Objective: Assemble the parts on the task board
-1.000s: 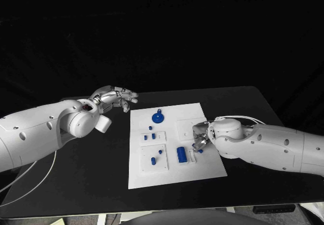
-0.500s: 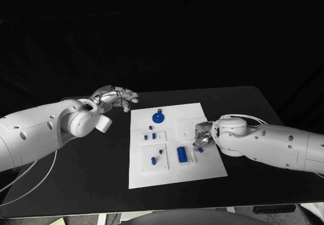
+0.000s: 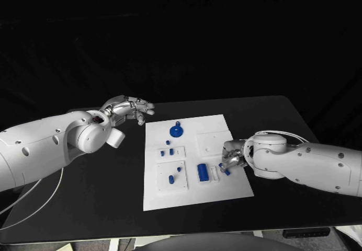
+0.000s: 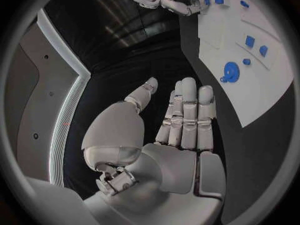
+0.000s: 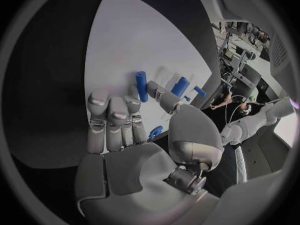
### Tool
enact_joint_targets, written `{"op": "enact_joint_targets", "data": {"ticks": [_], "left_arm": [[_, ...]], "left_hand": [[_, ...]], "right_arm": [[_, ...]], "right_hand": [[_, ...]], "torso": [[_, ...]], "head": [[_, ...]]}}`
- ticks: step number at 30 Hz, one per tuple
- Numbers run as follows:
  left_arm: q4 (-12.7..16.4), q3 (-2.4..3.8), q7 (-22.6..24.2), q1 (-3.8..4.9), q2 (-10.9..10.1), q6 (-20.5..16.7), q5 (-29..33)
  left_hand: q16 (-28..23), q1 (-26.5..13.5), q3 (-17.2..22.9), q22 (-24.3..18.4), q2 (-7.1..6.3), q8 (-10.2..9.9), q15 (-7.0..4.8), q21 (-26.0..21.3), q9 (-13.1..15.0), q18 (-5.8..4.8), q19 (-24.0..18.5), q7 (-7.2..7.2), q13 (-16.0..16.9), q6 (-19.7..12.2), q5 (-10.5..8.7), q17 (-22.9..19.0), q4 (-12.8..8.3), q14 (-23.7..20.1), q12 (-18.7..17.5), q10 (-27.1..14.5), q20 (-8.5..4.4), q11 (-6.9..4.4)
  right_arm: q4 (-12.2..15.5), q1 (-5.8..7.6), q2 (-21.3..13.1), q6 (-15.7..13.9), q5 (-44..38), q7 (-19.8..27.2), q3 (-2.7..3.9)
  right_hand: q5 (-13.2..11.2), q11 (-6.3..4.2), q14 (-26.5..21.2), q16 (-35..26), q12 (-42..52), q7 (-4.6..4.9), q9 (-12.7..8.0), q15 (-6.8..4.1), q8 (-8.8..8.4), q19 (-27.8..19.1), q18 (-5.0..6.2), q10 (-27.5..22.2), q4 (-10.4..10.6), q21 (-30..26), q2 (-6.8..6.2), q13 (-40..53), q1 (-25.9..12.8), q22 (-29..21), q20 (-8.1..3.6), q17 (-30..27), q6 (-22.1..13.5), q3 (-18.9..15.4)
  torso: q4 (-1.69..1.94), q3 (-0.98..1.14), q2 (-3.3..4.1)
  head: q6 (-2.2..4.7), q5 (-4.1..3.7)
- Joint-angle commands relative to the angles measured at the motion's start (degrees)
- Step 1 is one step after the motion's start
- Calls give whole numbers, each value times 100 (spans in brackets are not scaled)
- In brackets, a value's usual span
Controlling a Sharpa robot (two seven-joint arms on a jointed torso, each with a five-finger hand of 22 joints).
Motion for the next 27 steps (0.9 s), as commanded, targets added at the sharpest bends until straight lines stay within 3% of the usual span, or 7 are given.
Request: {"op": "enact_joint_targets", "data": {"ticks": [1,10,19,27], "left_arm": [[20,2,24,2,-5,85,-44],[26,2,15,2,-11,91,-54],[28,2,10,2,-11,101,-58],[29,2,3,2,-9,107,-63]], "left_hand": [[-22,-16,16,6,8,29,6,-22,-9,460,2,25,6,-33,-4,7,33,9,6,-5,-25,22],[-23,-12,16,7,4,30,6,-22,-9,461,2,25,7,-34,-4,9,31,9,6,-5,-25,22],[-23,-10,16,8,3,30,6,-22,-10,461,2,25,7,-35,-4,9,30,9,6,-5,-25,22],[-24,-8,16,9,0,30,6,-23,-11,461,3,26,6,-37,-4,11,30,9,5,-8,-25,22]], "right_arm": [[97,-38,-46,-26,654,-134,-39],[214,-39,-56,-194,973,-111,-39],[246,-40,31,-166,1135,-100,-40],[138,-40,114,-194,978,-156,-40]], "right_hand": [[14,3,6,12,10,-18,-257,-29,10,36,198,43,10,29,185,-7,114,3,20,-4,42,-6],[27,0,5,11,9,-22,-256,-32,12,36,198,44,1,29,179,-8,115,2,17,-6,47,-7],[54,-2,4,9,6,-23,-256,-34,13,37,198,46,8,28,166,-9,99,0,17,-9,49,-17],[61,-1,4,6,1,-22,-259,-38,8,39,198,45,41,23,149,-11,53,-6,15,-14,42,-46]], "torso": [[4,-7,-2],[11,-6,0],[9,-5,1],[11,-6,1]], "head": [[-4,-10],[-14,-9],[-31,-4],[-30,-6]]}}
